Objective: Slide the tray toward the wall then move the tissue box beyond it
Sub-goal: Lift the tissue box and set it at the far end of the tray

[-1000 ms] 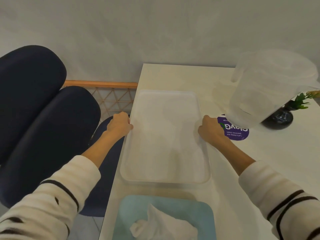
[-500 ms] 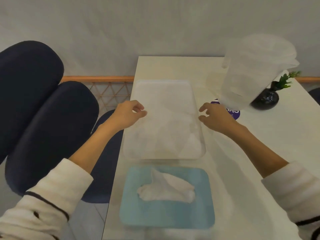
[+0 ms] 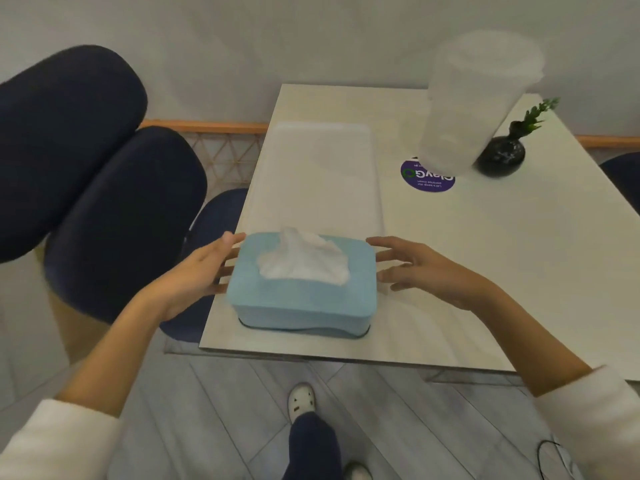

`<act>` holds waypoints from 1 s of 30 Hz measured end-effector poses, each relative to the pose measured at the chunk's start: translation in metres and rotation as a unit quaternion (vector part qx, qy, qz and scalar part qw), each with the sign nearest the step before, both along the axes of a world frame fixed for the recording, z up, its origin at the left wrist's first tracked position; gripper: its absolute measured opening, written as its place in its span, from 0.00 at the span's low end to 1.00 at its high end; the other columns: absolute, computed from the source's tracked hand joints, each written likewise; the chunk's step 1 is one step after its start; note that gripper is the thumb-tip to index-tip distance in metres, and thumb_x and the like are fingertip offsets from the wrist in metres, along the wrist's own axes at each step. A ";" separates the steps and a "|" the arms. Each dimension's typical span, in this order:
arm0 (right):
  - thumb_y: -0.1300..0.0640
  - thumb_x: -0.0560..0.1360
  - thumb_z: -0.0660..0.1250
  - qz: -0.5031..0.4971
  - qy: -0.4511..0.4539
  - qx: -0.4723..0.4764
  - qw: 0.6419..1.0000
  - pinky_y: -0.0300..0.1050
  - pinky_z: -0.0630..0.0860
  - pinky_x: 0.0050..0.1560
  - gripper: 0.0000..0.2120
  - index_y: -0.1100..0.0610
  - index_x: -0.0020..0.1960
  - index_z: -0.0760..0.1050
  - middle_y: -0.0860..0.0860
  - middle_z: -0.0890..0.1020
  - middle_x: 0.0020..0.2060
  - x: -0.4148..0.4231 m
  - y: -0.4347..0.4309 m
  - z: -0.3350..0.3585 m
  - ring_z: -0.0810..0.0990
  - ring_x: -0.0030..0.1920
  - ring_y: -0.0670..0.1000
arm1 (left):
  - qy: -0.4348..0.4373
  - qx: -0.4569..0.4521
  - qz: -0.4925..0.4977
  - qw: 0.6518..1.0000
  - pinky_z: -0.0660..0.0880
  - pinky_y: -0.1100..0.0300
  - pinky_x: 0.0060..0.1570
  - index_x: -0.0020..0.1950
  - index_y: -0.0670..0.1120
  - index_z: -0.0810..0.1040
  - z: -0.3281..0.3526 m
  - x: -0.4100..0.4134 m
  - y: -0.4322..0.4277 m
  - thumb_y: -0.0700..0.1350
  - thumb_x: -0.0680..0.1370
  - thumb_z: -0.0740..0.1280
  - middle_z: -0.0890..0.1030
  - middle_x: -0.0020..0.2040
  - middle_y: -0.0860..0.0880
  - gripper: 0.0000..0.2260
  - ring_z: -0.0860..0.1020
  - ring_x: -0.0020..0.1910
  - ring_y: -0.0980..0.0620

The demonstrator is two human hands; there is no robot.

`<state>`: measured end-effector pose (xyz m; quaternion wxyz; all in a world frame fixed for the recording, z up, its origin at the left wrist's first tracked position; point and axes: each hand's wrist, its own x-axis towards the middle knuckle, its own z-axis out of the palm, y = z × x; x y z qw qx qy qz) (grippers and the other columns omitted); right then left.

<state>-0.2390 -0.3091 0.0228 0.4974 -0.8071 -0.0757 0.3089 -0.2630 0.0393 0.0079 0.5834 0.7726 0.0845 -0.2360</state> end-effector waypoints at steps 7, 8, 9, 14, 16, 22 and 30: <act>0.62 0.67 0.77 0.064 0.004 0.074 0.995 0.47 0.70 0.69 0.52 0.36 0.76 0.49 0.38 0.63 0.73 -0.032 0.005 -0.014 0.65 0.72 0.47 | 0.001 -0.025 -0.110 0.994 0.67 0.60 0.66 0.75 0.69 0.53 -0.001 -0.031 -0.006 0.60 0.64 0.77 0.68 0.70 0.65 0.46 0.70 0.67 0.62; 0.61 0.66 0.78 0.059 0.000 0.078 0.995 0.50 0.71 0.69 0.53 0.35 0.76 0.49 0.39 0.62 0.74 -0.033 0.008 -0.017 0.65 0.72 0.50 | -0.003 -0.022 -0.112 0.993 0.67 0.61 0.65 0.73 0.70 0.54 0.001 -0.031 -0.009 0.62 0.61 0.78 0.68 0.68 0.67 0.47 0.70 0.66 0.64; 0.60 0.66 0.79 0.055 -0.007 0.082 0.995 0.51 0.72 0.68 0.53 0.35 0.75 0.49 0.39 0.62 0.74 -0.033 0.009 -0.018 0.65 0.72 0.51 | -0.009 -0.016 -0.116 0.993 0.68 0.63 0.64 0.72 0.71 0.54 0.002 -0.031 -0.011 0.62 0.60 0.78 0.69 0.66 0.69 0.47 0.70 0.64 0.66; 0.63 0.65 0.79 0.046 -0.024 0.100 0.994 0.52 0.75 0.65 0.52 0.37 0.76 0.51 0.40 0.65 0.72 -0.030 0.009 -0.019 0.68 0.70 0.52 | -0.040 -0.008 -0.120 0.992 0.74 0.72 0.56 0.68 0.70 0.59 0.011 -0.027 -0.026 0.41 0.67 0.76 0.72 0.64 0.65 0.41 0.74 0.58 0.70; 0.64 0.65 0.78 0.044 -0.032 0.104 0.993 0.45 0.77 0.62 0.52 0.37 0.76 0.51 0.40 0.65 0.72 -0.028 0.006 -0.016 0.68 0.70 0.50 | -0.056 -0.007 -0.117 0.992 0.76 0.73 0.52 0.70 0.68 0.60 0.014 -0.024 -0.027 0.37 0.66 0.77 0.73 0.66 0.61 0.43 0.74 0.62 0.64; 0.66 0.67 0.77 0.027 -0.068 0.112 0.991 0.37 0.79 0.56 0.52 0.38 0.77 0.50 0.34 0.67 0.68 -0.001 -0.009 0.015 0.72 0.66 0.45 | -0.135 0.013 -0.084 0.987 0.78 0.72 0.47 0.71 0.65 0.64 0.042 0.001 -0.036 0.37 0.66 0.78 0.78 0.61 0.62 0.42 0.77 0.56 0.68; 0.63 0.71 0.74 0.008 -0.117 0.118 0.986 0.38 0.74 0.60 0.50 0.37 0.77 0.46 0.35 0.61 0.73 0.112 -0.005 0.065 0.69 0.69 0.47 | -0.173 -0.019 -0.067 0.982 0.83 0.54 0.48 0.67 0.68 0.67 0.096 0.107 -0.035 0.38 0.69 0.76 0.78 0.60 0.59 0.36 0.78 0.60 0.56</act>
